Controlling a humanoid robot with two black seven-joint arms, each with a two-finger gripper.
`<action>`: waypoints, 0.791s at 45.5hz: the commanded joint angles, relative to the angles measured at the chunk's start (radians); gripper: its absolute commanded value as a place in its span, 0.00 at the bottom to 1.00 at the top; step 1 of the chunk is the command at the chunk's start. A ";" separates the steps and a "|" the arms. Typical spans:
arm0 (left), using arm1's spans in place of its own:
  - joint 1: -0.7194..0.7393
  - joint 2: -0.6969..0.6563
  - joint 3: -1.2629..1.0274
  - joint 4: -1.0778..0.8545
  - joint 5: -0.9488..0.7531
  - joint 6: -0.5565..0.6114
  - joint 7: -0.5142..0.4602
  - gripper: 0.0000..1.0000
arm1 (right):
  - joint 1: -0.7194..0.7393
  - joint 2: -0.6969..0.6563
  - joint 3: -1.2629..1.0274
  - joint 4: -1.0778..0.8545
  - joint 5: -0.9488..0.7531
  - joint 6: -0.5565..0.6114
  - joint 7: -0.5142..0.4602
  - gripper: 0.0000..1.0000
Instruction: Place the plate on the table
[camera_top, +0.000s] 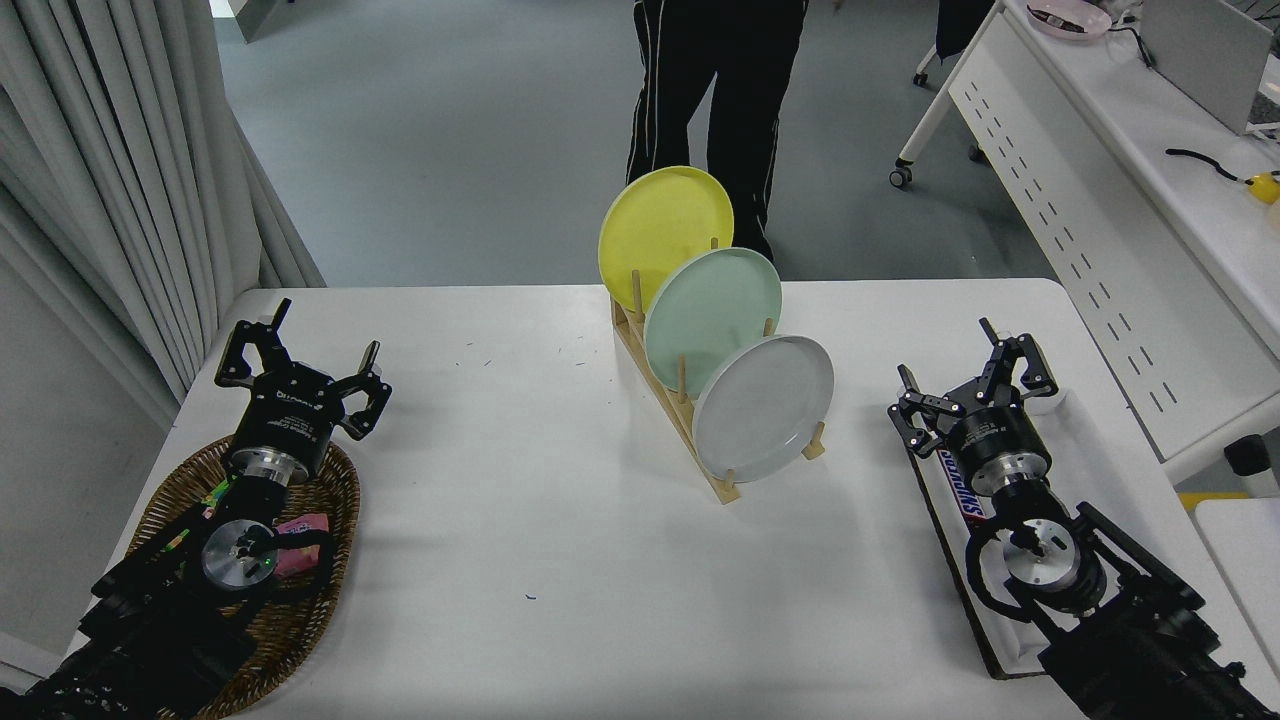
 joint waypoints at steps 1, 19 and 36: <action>0.000 0.000 0.000 0.000 0.000 0.000 0.000 1.00 | 0.030 -0.013 0.003 0.004 0.052 -0.019 -0.003 1.00; 0.000 0.000 0.000 0.000 0.000 0.000 0.000 1.00 | 0.130 -0.117 -0.307 0.013 0.226 -0.131 -0.005 1.00; 0.000 0.000 0.000 0.000 0.000 0.000 0.000 1.00 | 0.269 -0.254 -0.629 0.039 0.224 -0.123 -0.007 1.00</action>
